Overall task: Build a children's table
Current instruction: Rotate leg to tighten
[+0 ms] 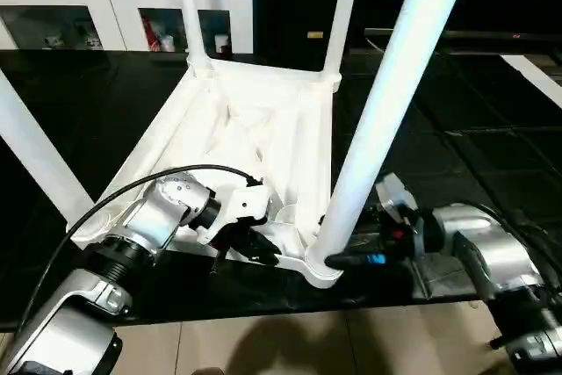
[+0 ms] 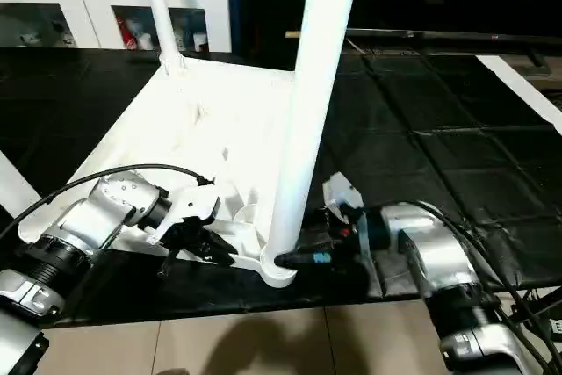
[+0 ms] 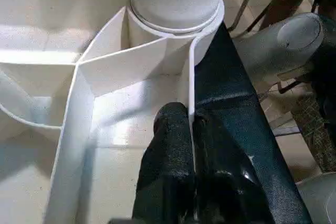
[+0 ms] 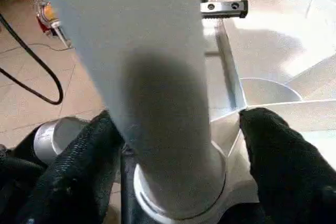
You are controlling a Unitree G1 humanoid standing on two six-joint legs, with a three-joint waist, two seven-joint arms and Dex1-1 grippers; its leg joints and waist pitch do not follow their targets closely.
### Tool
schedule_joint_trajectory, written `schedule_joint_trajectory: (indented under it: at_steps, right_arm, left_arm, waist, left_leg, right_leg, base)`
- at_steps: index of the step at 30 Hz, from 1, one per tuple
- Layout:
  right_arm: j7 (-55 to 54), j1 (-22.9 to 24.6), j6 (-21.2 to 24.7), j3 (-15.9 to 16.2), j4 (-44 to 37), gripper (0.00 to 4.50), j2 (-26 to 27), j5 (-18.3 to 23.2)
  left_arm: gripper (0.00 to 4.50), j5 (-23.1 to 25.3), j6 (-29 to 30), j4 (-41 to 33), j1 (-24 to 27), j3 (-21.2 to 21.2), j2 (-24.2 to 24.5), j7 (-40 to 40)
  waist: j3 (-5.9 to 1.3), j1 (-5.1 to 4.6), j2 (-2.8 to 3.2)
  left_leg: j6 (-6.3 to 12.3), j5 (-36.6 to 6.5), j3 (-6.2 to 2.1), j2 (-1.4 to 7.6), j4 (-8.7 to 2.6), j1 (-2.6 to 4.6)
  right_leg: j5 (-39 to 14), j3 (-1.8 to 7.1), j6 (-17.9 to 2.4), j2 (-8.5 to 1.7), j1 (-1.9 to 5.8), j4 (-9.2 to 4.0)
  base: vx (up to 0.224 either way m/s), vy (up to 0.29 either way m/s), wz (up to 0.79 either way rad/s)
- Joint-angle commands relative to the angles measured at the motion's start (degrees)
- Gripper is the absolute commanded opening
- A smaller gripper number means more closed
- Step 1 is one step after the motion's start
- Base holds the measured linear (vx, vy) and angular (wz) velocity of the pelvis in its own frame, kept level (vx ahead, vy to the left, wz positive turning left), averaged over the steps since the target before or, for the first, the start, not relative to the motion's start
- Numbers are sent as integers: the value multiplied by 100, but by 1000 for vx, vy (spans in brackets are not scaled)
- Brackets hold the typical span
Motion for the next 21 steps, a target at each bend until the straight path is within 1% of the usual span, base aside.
schedule_joint_trajectory:
  at_steps: [1, 2, 5, 6, 8, 10, 13, 15, 17, 20, 21]
  right_arm:
    - [68, -98, -49, 39, 57, 321, 1, -15]
    - [82, -133, -41, 60, 102, 312, 10, 0]
    - [118, -178, -23, 77, 157, 302, 43, 12]
    - [124, -184, -23, 78, 167, 283, 49, 10]
    - [156, -211, -21, 87, 210, 267, 75, 8]
    - [164, -231, -29, 97, 245, 248, 89, 7]
    - [178, -263, -45, 118, 307, 224, 120, 15]
    - [182, -266, -45, 123, 315, 217, 126, 24]
    - [185, -263, -46, 129, 324, 211, 146, 31]
    - [185, -216, -31, 130, 279, 209, 174, 39]
    - [189, -186, -15, 134, 242, 209, 178, 49]
  left_arm:
    - [0, 8, -100, -156, 7, -243, -75, -288]
    - [0, 12, -119, -145, 6, -245, -73, -297]
    - [0, 23, -134, -147, 13, -244, -64, -299]
    - [0, 22, -135, -148, 14, -246, -62, -298]
    - [0, 19, -141, -151, 20, -250, -52, -289]
    - [0, 19, -143, -152, 23, -250, -48, -284]
    - [0, 22, -144, -161, 36, -256, -39, -271]
    - [0, 24, -146, -162, 40, -258, -38, -266]
    - [0, 30, -155, -149, 41, -260, -38, -255]
    - [0, 36, -147, -140, 45, -261, -47, -229]
    - [0, 37, -139, -139, 47, -261, -51, -219]
  waist:
    - [-364, -26, -26]
    - [-367, -25, -32]
    - [-363, -23, -36]
    - [-360, -24, -42]
    - [-360, -22, -55]
    - [-362, -20, -46]
    - [-356, -26, -49]
    - [-346, -36, -51]
    - [-342, -46, -36]
    - [-348, -57, -31]
    - [-350, -63, -21]
  left_leg:
    - [316, -866, 28, 150, -349, 12]
    - [332, -834, 28, 150, -345, 12]
    - [348, -820, 30, 148, -345, 5]
    - [346, -853, 31, 146, -345, 4]
    - [334, -854, 30, 145, -345, -2]
    - [329, -834, 27, 147, -345, 2]
    - [318, -853, 27, 145, -347, 1]
    - [294, -936, 28, 142, -350, 2]
    - [259, -1021, 20, 144, -356, 8]
    - [250, -1028, 16, 149, -357, 11]
    - [252, -1017, 15, 147, -355, 8]
  right_leg:
    - [-1249, 244, -1219, -355, 320, -336]
    - [-1181, 241, -1242, -353, 320, -326]
    - [-1151, 238, -1255, -351, 323, -324]
    - [-1228, 236, -1242, -355, 322, -332]
    - [-1320, 239, -1201, -361, 327, -337]
    - [-1309, 239, -1189, -358, 323, -334]
    - [-1321, 238, -1196, -356, 319, -335]
    - [-1476, 238, -1164, -360, 312, -352]
    - [-1627, 240, -1118, -361, 308, -366]
    - [-1584, 241, -1131, -356, 308, -361]
    - [-1505, 240, -1152, -349, 309, -354]
  base:
    - [0, 0, 0]
    - [0, 0, 0]
    - [0, 0, 0]
    - [0, 0, 0]
    - [0, 0, 0]
    - [0, 0, 0]
    - [0, 0, 0]
    - [0, 0, 0]
    - [0, 0, 0]
    - [0, 0, 0]
    - [0, 0, 0]
